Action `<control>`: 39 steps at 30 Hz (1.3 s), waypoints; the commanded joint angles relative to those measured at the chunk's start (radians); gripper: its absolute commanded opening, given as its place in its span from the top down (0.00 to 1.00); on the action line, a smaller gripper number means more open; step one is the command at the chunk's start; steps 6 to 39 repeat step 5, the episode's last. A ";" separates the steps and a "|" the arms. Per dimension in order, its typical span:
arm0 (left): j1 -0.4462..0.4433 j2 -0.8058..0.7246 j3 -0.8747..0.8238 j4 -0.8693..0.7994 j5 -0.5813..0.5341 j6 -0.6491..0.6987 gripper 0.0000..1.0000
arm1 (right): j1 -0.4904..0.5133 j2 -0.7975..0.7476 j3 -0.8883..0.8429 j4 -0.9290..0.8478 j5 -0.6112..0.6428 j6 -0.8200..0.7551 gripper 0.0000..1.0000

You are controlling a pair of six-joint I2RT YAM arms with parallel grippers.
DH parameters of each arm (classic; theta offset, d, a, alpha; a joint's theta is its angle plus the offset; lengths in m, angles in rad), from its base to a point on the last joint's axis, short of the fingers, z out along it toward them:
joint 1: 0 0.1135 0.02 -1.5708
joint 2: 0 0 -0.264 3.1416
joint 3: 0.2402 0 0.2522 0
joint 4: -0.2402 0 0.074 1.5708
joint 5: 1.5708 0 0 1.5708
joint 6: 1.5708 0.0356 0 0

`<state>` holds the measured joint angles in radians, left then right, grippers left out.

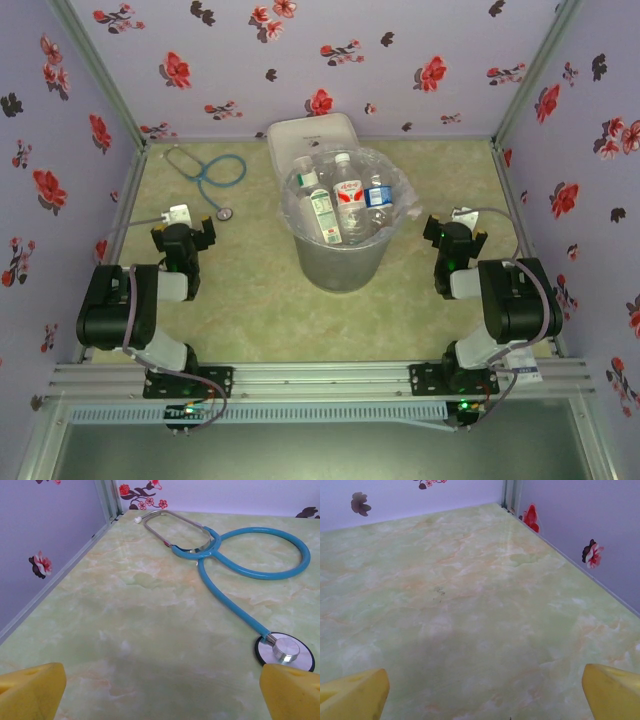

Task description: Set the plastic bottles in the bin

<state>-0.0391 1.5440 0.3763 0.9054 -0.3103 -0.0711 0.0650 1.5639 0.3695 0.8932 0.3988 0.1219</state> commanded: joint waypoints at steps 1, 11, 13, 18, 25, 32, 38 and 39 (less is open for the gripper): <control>0.002 0.007 -0.001 0.033 0.003 0.019 0.00 | -0.007 -0.001 0.006 0.019 -0.008 -0.010 0.01; 0.001 0.006 -0.001 0.033 0.002 0.020 0.00 | -0.007 -0.002 0.002 0.027 -0.003 -0.010 0.01; 0.001 0.006 -0.001 0.033 0.002 0.020 0.00 | -0.007 -0.002 0.002 0.027 -0.003 -0.010 0.01; 0.001 0.006 -0.001 0.033 0.002 0.020 0.00 | -0.007 -0.002 0.002 0.027 -0.003 -0.010 0.01; 0.001 0.006 -0.001 0.033 0.002 0.020 0.00 | -0.007 -0.002 0.002 0.027 -0.003 -0.010 0.01; 0.001 0.006 -0.001 0.033 0.002 0.020 0.00 | -0.007 -0.002 0.002 0.027 -0.003 -0.010 0.01; 0.001 0.006 -0.001 0.033 0.002 0.020 0.00 | -0.007 -0.002 0.002 0.027 -0.003 -0.010 0.01; 0.001 0.006 -0.001 0.033 0.002 0.020 0.00 | -0.007 -0.002 0.002 0.027 -0.003 -0.010 0.01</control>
